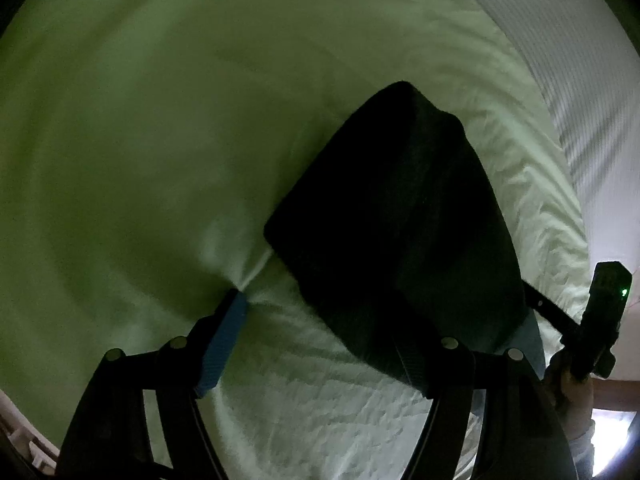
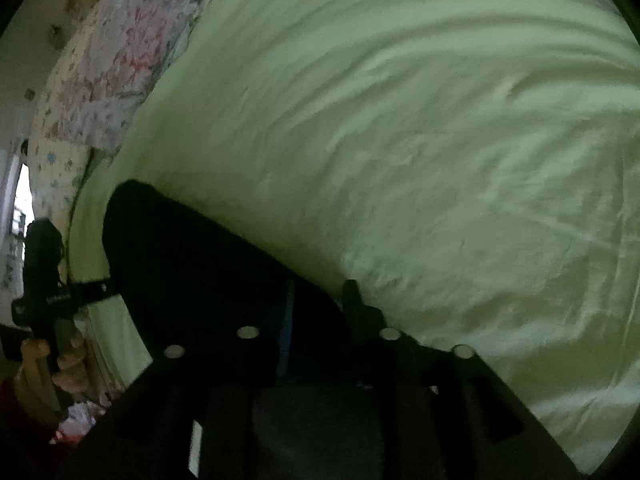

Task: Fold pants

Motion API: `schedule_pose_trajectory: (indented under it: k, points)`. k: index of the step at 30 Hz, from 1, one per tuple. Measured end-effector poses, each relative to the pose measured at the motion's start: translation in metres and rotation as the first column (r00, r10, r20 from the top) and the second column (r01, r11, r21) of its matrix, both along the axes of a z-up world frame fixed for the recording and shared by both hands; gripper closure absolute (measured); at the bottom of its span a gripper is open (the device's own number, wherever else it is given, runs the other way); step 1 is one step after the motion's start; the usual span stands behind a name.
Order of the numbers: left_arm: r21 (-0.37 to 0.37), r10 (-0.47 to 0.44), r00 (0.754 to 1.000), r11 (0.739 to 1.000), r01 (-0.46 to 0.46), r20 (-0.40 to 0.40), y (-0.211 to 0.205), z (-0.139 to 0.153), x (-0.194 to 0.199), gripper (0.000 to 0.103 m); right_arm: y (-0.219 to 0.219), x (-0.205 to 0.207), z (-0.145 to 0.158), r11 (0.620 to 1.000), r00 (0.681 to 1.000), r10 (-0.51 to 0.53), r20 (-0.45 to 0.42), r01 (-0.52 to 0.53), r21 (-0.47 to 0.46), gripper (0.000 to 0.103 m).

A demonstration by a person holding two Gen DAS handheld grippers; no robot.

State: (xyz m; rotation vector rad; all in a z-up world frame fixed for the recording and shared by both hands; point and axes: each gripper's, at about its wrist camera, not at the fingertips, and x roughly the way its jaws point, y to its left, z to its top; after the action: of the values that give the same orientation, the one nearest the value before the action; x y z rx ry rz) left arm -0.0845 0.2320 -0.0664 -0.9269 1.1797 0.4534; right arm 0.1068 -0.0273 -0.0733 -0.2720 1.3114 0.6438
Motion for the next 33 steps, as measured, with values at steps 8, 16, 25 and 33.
schedule_pose_trajectory:
  k: [8,16,25,33]
  points:
    - [0.043,-0.008,1.0,0.999,0.008,0.003,-0.004,-0.002,0.008,0.031,0.012,-0.002,-0.007,0.997,0.997,0.071,-0.03,-0.071,-0.021,0.061]
    - [0.068,-0.052,0.994,0.997,0.045,0.1,-0.007,0.007,0.018,0.085,0.017,-0.01,0.003,0.992,0.992,0.117,0.038,-0.115,-0.047,0.092]
    - [0.142,-0.175,0.945,0.98,0.14,0.276,-0.007,0.069,-0.007,0.087,0.024,-0.026,0.038,0.996,0.956,0.088,0.28,-0.082,-0.035,0.095]
    - [0.185,-0.222,0.967,0.963,0.198,0.122,0.001,0.039,0.013,0.078,0.026,-0.019,0.015,0.998,0.96,-0.051,0.275,0.061,-0.03,0.084]
